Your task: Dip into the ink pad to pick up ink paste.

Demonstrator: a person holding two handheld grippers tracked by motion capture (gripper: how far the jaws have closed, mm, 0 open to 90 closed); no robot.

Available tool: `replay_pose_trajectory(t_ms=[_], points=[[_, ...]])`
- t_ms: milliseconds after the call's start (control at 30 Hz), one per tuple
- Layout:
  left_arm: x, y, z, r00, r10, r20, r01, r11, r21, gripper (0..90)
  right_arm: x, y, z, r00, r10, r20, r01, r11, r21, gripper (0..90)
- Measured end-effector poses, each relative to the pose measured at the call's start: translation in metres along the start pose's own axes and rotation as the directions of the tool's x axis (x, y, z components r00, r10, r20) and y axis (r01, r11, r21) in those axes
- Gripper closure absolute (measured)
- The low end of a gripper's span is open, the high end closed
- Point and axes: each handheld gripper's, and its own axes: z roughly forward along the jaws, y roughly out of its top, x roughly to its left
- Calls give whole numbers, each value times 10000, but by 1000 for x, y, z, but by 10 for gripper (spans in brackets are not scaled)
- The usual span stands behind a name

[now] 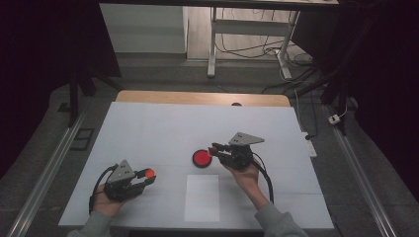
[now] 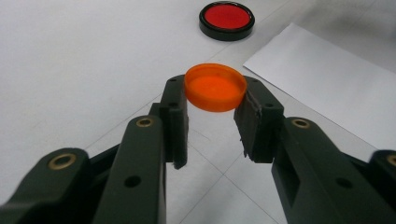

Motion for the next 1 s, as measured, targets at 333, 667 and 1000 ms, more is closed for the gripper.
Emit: replay_pose_trajectory(t_ms=[333, 667, 1000], points=[[-1, -1, 0, 10000, -9, 52, 9, 10000, -8, 653, 0, -4, 23, 9999, -99, -123, 105, 9987, 500, 722], [-1, -1, 0, 10000, 0, 73, 0, 10000, -8, 652, 0, -7, 37, 9997, -150, -194, 164, 9971, 742, 721], [-1, -1, 0, 10000, 27, 85, -27, 10000, -3, 652, -3, -12, 46, 9999, -128, -102, 138, 9947, 1023, 721]])
